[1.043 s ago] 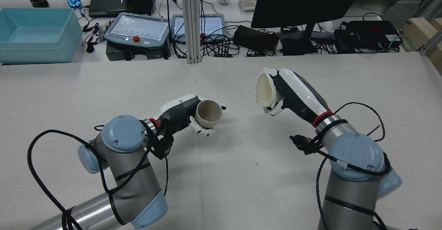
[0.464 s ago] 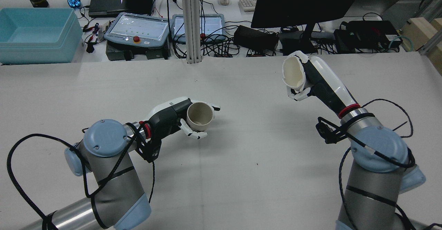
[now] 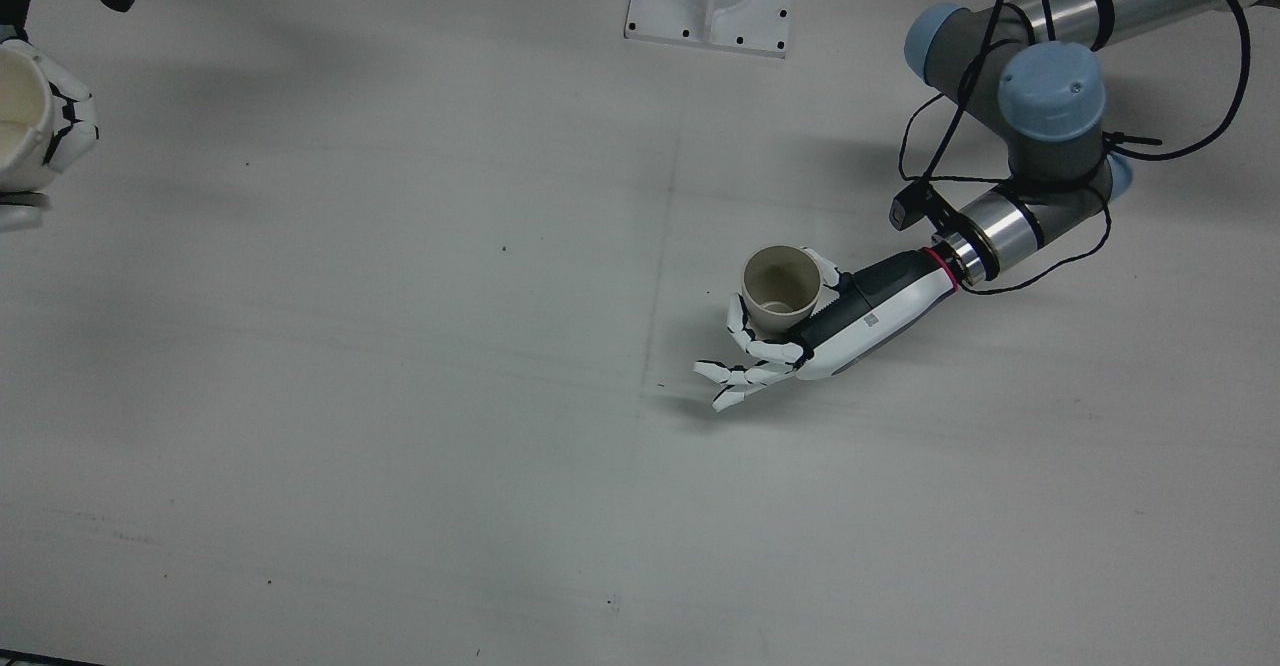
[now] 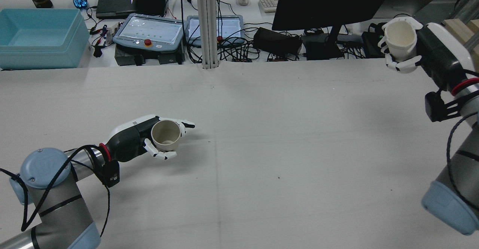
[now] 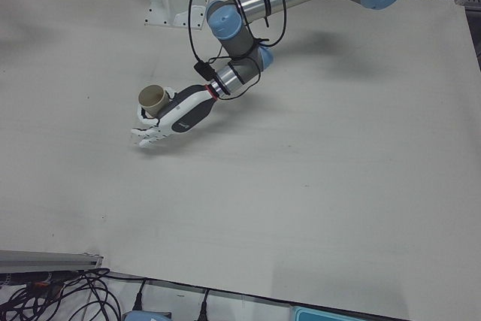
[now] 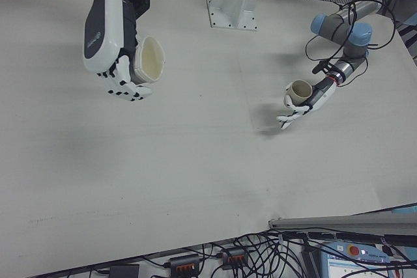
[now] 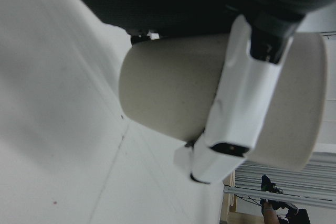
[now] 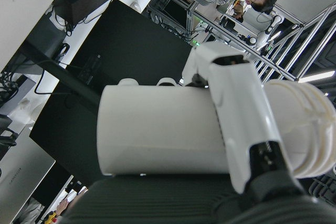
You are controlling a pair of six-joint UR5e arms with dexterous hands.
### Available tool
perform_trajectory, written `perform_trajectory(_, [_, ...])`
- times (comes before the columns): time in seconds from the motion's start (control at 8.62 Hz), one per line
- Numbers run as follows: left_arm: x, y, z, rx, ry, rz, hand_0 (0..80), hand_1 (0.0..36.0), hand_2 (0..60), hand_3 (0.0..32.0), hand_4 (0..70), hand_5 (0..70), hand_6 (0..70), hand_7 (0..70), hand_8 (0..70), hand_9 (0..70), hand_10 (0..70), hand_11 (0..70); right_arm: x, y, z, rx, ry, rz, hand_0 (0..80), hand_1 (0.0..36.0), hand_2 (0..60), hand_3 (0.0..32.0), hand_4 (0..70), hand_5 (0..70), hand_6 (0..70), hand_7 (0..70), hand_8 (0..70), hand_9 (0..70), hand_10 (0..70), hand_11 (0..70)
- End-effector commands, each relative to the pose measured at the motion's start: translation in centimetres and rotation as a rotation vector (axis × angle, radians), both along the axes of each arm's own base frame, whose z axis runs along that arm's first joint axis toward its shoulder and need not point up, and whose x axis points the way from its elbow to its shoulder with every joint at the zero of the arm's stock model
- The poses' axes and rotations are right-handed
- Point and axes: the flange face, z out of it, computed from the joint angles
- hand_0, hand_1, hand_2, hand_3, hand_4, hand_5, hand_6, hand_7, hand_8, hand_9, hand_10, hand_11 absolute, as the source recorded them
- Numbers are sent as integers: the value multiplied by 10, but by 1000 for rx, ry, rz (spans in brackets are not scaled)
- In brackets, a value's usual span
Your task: Pour water
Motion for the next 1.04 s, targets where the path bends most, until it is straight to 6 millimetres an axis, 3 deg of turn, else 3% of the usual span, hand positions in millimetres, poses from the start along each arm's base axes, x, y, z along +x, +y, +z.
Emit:
perform_trajectory(0.0, [-94, -7, 113, -76, 35, -80, 800, 360, 600, 0, 700, 700, 153, 227, 79, 54, 72, 138, 89, 5, 49, 34, -29, 23, 800, 360, 600, 0, 40, 84, 411, 401, 403, 474, 396, 604])
perform_trajectory(0.12, [-130, -10, 145, -96, 40, -124, 800, 360, 600, 0, 700, 700, 153, 228, 81, 56, 74, 140, 108, 15, 124, 74, -50, 3, 800, 360, 600, 0, 34, 85, 382, 342, 426, 508, 429, 651])
perform_trajectory(0.23, [-165, -13, 166, -103, 39, -169, 800, 360, 600, 0, 700, 700, 155, 230, 81, 57, 76, 143, 124, 0, 207, 100, -58, -36, 800, 360, 600, 0, 25, 92, 398, 367, 457, 553, 453, 686])
perform_trajectory(0.35, [-178, -11, 176, -110, 43, -184, 800, 360, 600, 0, 700, 700, 157, 232, 81, 59, 79, 148, 134, -3, 297, 56, -59, -95, 800, 360, 600, 0, 23, 94, 424, 416, 467, 565, 439, 665])
perform_trajectory(0.46, [-193, -13, 182, -111, 43, -207, 800, 360, 600, 0, 700, 700, 158, 235, 84, 62, 80, 148, 136, 8, 377, 27, -73, -101, 800, 360, 600, 0, 15, 92, 434, 435, 460, 546, 406, 616])
perform_trajectory(0.58, [-198, -14, 185, -109, 44, -217, 800, 360, 600, 0, 700, 700, 153, 232, 83, 61, 81, 150, 137, 17, 441, 9, -70, -102, 800, 360, 600, 0, 10, 88, 412, 394, 451, 521, 394, 598])
perform_trajectory(0.81, [-203, -7, 230, -125, 15, -229, 800, 360, 600, 0, 700, 700, 149, 228, 84, 63, 84, 155, 157, 53, 549, -24, -54, 33, 800, 360, 600, 0, 11, 91, 432, 410, 461, 525, 394, 598])
perform_trajectory(0.93, [-203, -8, 251, -133, 8, -243, 800, 360, 600, 0, 700, 700, 149, 231, 83, 65, 86, 159, 163, 67, 568, -8, -54, 67, 800, 360, 600, 0, 8, 82, 389, 328, 431, 469, 354, 547])
